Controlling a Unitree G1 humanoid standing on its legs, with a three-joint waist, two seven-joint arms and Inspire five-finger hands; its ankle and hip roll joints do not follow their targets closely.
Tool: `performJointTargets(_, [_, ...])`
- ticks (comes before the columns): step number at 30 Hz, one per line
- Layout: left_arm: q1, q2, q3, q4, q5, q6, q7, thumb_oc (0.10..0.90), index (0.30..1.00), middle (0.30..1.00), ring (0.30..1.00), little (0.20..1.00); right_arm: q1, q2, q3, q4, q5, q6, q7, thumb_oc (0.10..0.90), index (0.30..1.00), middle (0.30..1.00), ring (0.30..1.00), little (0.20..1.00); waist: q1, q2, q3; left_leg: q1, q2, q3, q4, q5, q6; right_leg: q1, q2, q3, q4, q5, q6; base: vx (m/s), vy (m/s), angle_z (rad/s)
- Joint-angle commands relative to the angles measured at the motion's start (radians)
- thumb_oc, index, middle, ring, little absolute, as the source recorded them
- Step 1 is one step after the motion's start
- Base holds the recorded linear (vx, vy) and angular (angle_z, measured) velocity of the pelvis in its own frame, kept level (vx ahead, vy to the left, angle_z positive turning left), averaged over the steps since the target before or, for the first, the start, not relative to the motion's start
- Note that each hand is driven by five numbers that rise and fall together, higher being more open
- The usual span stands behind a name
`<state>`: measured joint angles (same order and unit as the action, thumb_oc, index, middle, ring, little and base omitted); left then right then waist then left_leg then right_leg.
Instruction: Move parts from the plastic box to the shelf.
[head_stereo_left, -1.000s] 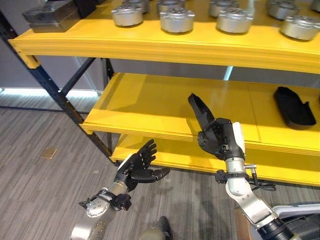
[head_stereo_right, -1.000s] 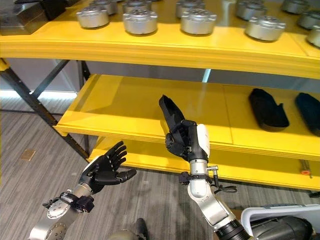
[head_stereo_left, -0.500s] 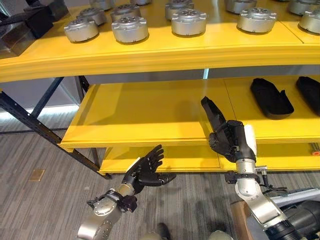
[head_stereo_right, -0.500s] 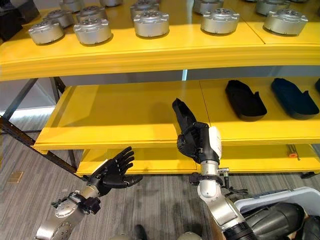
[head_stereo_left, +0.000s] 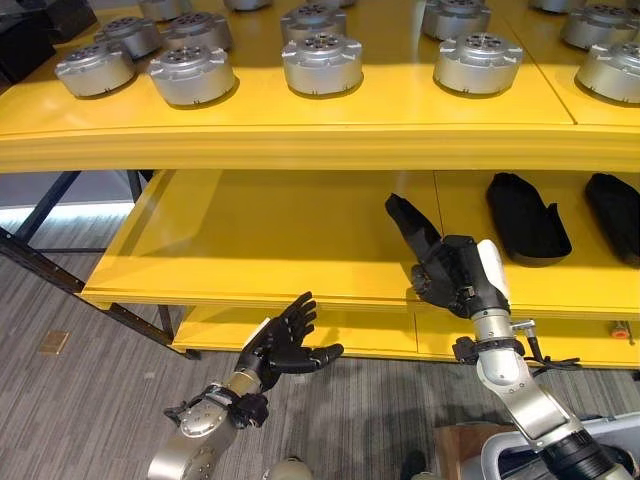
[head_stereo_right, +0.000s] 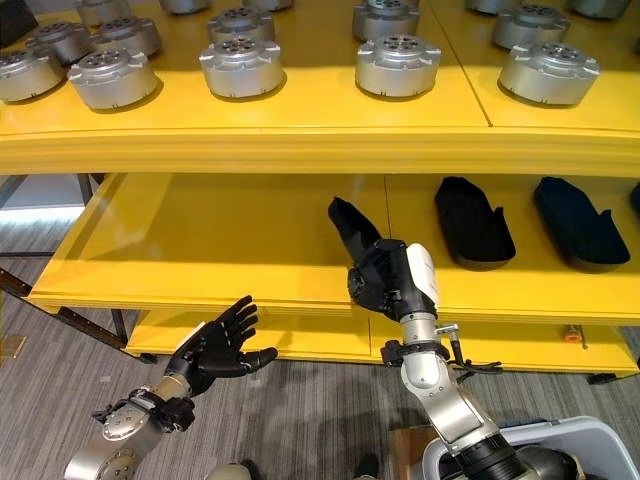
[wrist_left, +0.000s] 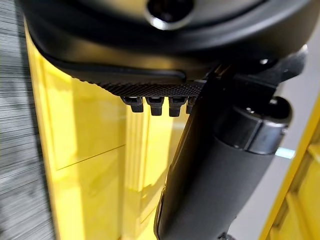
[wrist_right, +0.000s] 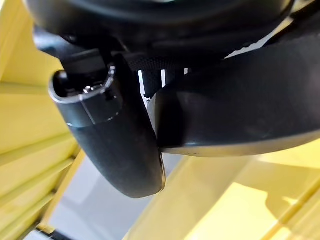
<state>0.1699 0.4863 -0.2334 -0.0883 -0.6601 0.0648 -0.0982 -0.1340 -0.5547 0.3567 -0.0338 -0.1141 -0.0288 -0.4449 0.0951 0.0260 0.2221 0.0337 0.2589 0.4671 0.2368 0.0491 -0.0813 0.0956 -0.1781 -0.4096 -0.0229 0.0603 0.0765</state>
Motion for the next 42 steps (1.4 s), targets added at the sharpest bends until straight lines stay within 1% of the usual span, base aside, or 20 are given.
performJointTargets(1, [-0.027, 0.003, 0.023, -0.083, 0.0, -0.109, -0.018, 0.9, 1.0, 1.0, 1.0, 1.0, -0.155, 0.018, -0.017, -0.11, -0.035, -0.105, -0.04, 0.4, 0.3, 0.3, 0.3, 0.3, -0.001, -0.018, -0.082, -0.003, 0.061, 0.071, -0.006, 0.043, -0.075, 0.024, 0.015, -0.071, -0.031, -0.066, -0.011, 0.06, 0.05, 0.3])
performJointTargets(2, [-0.026, 0.002, 0.022, -0.084, 0.0, -0.11, -0.018, 0.9, 1.0, 1.0, 1.0, 1.0, -0.153, 0.02, -0.019, -0.112, -0.039, -0.101, -0.037, 0.4, 0.3, 0.3, 0.3, 0.3, -0.002, -0.017, -0.082, -0.005, 0.065, 0.07, -0.02, 0.057, -0.079, 0.025, 0.013, -0.073, -0.03, -0.066, -0.011, 0.04, 0.044, 0.48])
performJointTargets(3, [-0.026, 0.0, 0.02, -0.081, -0.002, -0.112, -0.019, 0.9, 1.0, 1.0, 1.0, 1.0, -0.151, 0.02, -0.018, -0.106, -0.028, -0.1, -0.021, 0.4, 0.3, 0.3, 0.3, 0.3, -0.005, -0.02, -0.085, 0.007, 0.057, 0.085, -0.054, 0.025, -0.064, 0.022, -0.002, -0.089, -0.02, -0.064, -0.006, 0.04, 0.055, 0.55])
performJointTargets(4, [-0.027, -0.002, 0.017, -0.075, 0.003, -0.116, -0.025, 0.9, 1.0, 1.0, 1.0, 1.0, -0.153, 0.021, -0.011, -0.098, -0.01, -0.102, -0.016, 0.4, 0.3, 0.3, 0.3, 0.3, -0.004, -0.02, -0.087, 0.015, 0.053, 0.089, -0.07, 0.018, -0.063, 0.021, -0.009, -0.098, -0.021, -0.06, -0.002, 0.03, 0.061, 0.53])
performJointTargets(6, [-0.03, 0.0, 0.011, -0.068, 0.002, -0.123, -0.034, 0.9, 1.0, 1.0, 1.0, 1.0, -0.155, 0.02, -0.006, -0.094, -0.028, -0.102, -0.014, 0.4, 0.3, 0.3, 0.3, 0.3, -0.004, -0.02, -0.091, 0.032, 0.041, 0.087, -0.104, 0.003, -0.061, 0.015, -0.02, -0.115, -0.014, -0.055, 0.004, 0.04, 0.061, 0.25])
performJointTargets(8, [-0.031, -0.002, 0.01, -0.063, 0.003, -0.123, -0.04, 0.9, 1.0, 1.0, 1.0, 1.0, -0.155, 0.021, -0.003, -0.086, -0.03, -0.1, -0.005, 0.4, 0.3, 0.3, 0.3, 0.3, 0.0, -0.022, -0.099, 0.049, 0.029, 0.082, -0.12, -0.006, -0.063, 0.018, -0.018, -0.124, -0.013, -0.058, 0.003, 0.08, 0.058, 0.21])
performJointTargets(11, [-0.033, -0.006, 0.009, -0.063, 0.002, -0.13, -0.052, 0.9, 1.0, 1.0, 1.0, 1.0, -0.145, 0.021, 0.0, -0.088, -0.035, -0.113, 0.005, 0.4, 0.3, 0.3, 0.3, 0.3, 0.001, -0.026, -0.105, 0.056, 0.017, 0.068, -0.124, -0.022, -0.056, 0.019, -0.016, -0.116, -0.005, -0.064, 0.001, 0.07, 0.047, 0.1])
performJointTargets(14, [-0.031, -0.008, 0.01, -0.065, 0.002, -0.13, -0.048, 0.9, 1.0, 1.0, 1.0, 1.0, -0.137, 0.021, -0.002, -0.088, -0.067, -0.136, -0.017, 0.4, 0.3, 0.3, 0.3, 0.3, -0.002, -0.028, -0.107, 0.064, 0.013, 0.07, -0.127, -0.034, -0.05, 0.02, -0.02, -0.111, -0.002, -0.064, 0.003, 0.05, 0.045, 0.06])
performJointTargets(17, [-0.037, -0.006, 0.005, -0.06, 0.035, -0.145, -0.024, 0.9, 1.0, 1.0, 1.0, 1.0, -0.125, 0.025, -0.007, -0.107, -0.084, -0.145, -0.044, 0.4, 0.3, 0.3, 0.3, 0.3, -0.006, -0.031, -0.109, 0.078, 0.003, 0.072, -0.134, -0.055, -0.041, 0.014, -0.031, -0.107, 0.0, -0.051, 0.015, 0.06, 0.068, -0.02])
performJointTargets(20, [-0.036, -0.004, 0.006, -0.06, 0.033, -0.144, -0.03, 0.9, 1.0, 1.0, 1.0, 1.0, -0.117, 0.022, -0.011, -0.115, -0.085, -0.145, -0.067, 0.4, 0.3, 0.3, 0.3, 0.3, -0.006, -0.033, -0.108, 0.085, -0.008, 0.07, -0.136, -0.078, -0.031, 0.007, -0.038, -0.102, 0.013, -0.054, 0.02, 0.04, 0.062, -0.12])
performJointTargets(23, [-0.038, 0.003, 0.001, -0.066, 0.043, -0.144, -0.022, 0.9, 1.0, 1.0, 1.0, 1.0, -0.107, 0.025, -0.015, -0.113, -0.111, -0.119, -0.095, 0.4, 0.3, 0.3, 0.3, 0.3, -0.01, -0.032, -0.105, 0.087, -0.021, 0.063, -0.133, -0.094, -0.017, 0.0, -0.04, -0.089, 0.033, -0.063, 0.023, 0.02, 0.062, -0.03])
performJointTargets(24, [-0.106, -0.012, 0.003, -0.055, 0.022, -0.243, -0.019, 0.9, 1.0, 1.0, 1.0, 1.0, -0.033, 0.018, -0.064, -0.17, -0.001, -0.098, 0.03, 0.4, 0.3, 0.3, 0.3, 0.3, -0.011, -0.025, -0.104, 0.081, -0.022, -0.001, -0.188, -0.068, -0.015, 0.002, -0.06, -0.074, 0.062, -0.076, 0.056, 0.0, 0.041, -0.01])
performJointTargets(28, [-0.109, -0.017, 0.0, -0.055, 0.0, -0.224, -0.021, 0.9, 1.0, 1.0, 1.0, 1.0, -0.023, 0.023, -0.051, -0.164, 0.026, -0.078, 0.026, 0.4, 0.3, 0.3, 0.3, 0.3, -0.013, -0.03, -0.111, 0.079, -0.026, -0.018, -0.185, -0.071, -0.008, 0.009, -0.058, -0.051, 0.08, -0.095, 0.051, -0.01, 0.009, 0.03])
performJointTargets(31, [-0.091, -0.02, 0.005, -0.059, 0.011, -0.22, -0.036, 0.9, 1.0, 1.0, 1.0, 1.0, -0.008, 0.03, -0.056, -0.159, 0.014, -0.093, 0.021, 0.4, 0.3, 0.3, 0.3, 0.3, -0.013, -0.033, -0.113, 0.085, -0.032, -0.023, -0.189, -0.073, -0.005, 0.013, -0.063, -0.043, 0.077, -0.093, 0.056, 0.0, 0.0, 0.0])
performJointTargets(33, [-0.08, -0.016, 0.007, -0.062, 0.017, -0.218, -0.025, 0.9, 1.0, 1.0, 1.0, 1.0, -0.008, 0.029, -0.059, -0.155, 0.016, -0.092, 0.02, 0.4, 0.3, 0.3, 0.3, 0.3, -0.011, -0.034, -0.116, 0.089, -0.034, -0.025, -0.194, -0.073, -0.006, 0.015, -0.064, -0.043, 0.074, -0.091, 0.059, 0.0, 0.0, 0.0])
performJointTargets(34, [-0.079, -0.015, 0.006, -0.062, 0.017, -0.221, -0.024, 0.9, 1.0, 1.0, 1.0, 1.0, -0.009, 0.029, -0.058, -0.154, 0.016, -0.091, 0.019, 0.4, 0.3, 0.3, 0.3, 0.3, -0.011, -0.034, -0.116, 0.09, -0.034, -0.025, -0.195, -0.073, -0.005, 0.016, -0.063, -0.043, 0.073, -0.091, 0.058, 0.0, 0.0, 0.0])
performJointTargets(37, [-0.084, -0.013, 0.016, -0.061, -0.036, -0.253, -0.081, 0.9, 1.0, 1.0, 1.0, 1.0, -0.019, 0.031, -0.05, -0.158, 0.005, -0.084, 0.032, 0.4, 0.3, 0.3, 0.3, 0.3, -0.006, -0.034, -0.114, 0.088, -0.03, -0.026, -0.186, -0.078, -0.005, 0.018, -0.065, -0.047, 0.077, -0.097, 0.056, 0.02, -0.004, 0.02])
performJointTargets(40, [-0.078, -0.014, 0.021, -0.071, -0.052, -0.262, -0.096, 0.9, 1.0, 1.0, 1.0, 1.0, -0.025, 0.033, -0.036, -0.154, -0.006, -0.083, 0.034, 0.4, 0.3, 0.3, 0.3, 0.3, -0.001, -0.034, -0.113, 0.09, -0.031, -0.024, -0.18, -0.083, -0.005, 0.019, -0.07, -0.05, 0.077, -0.094, 0.058, 0.0, 0.0, 0.0])
performJointTargets(42, [-0.074, -0.012, 0.024, -0.076, -0.048, -0.256, -0.092, 0.9, 1.0, 1.0, 1.0, 1.0, -0.03, 0.031, -0.03, -0.151, -0.007, -0.084, 0.029, 0.4, 0.3, 0.3, 0.3, 0.3, 0.001, -0.034, -0.112, 0.09, -0.03, -0.023, -0.176, -0.084, -0.005, 0.021, -0.072, -0.052, 0.074, -0.092, 0.059, 0.0, 0.0, 0.0])
